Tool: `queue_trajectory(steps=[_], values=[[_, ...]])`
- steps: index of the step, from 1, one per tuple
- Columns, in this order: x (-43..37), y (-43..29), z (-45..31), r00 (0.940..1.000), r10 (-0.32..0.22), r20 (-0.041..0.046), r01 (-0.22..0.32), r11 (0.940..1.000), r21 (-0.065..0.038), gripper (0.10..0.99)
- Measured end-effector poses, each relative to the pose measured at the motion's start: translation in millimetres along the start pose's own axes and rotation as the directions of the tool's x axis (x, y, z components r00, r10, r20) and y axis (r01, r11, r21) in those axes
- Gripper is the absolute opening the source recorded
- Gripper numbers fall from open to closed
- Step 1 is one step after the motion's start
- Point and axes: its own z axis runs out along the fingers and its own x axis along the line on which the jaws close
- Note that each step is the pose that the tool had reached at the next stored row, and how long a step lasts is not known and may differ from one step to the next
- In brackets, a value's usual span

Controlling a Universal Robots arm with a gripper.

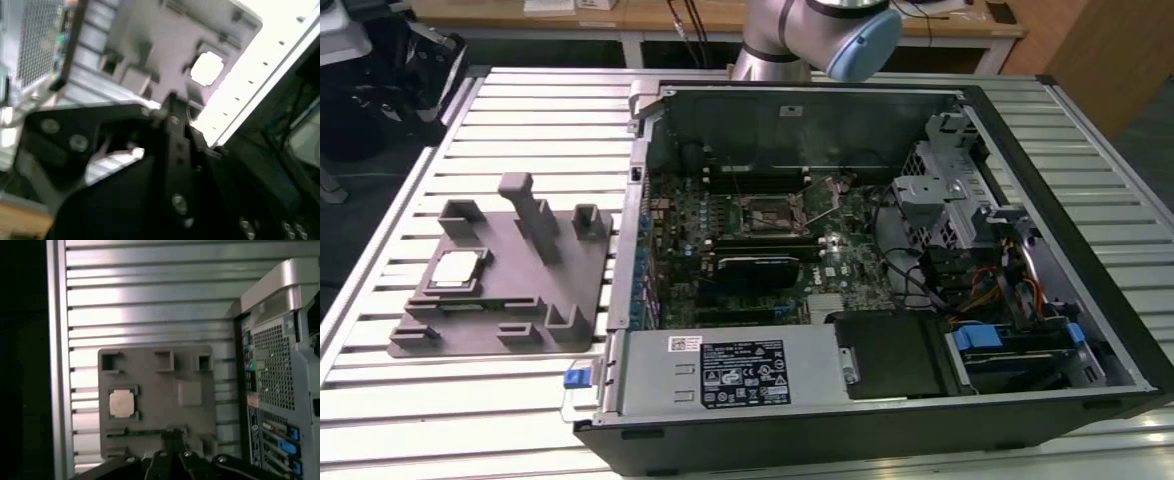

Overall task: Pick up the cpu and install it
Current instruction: 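Reach for the cpu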

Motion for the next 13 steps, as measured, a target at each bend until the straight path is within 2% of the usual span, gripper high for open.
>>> queue_trajectory(steps=[13], values=[[5.1, -1.6, 23.0, 1.0000, 0.000, -0.0010, 0.000, 1.0000, 0.000, 0.106]])
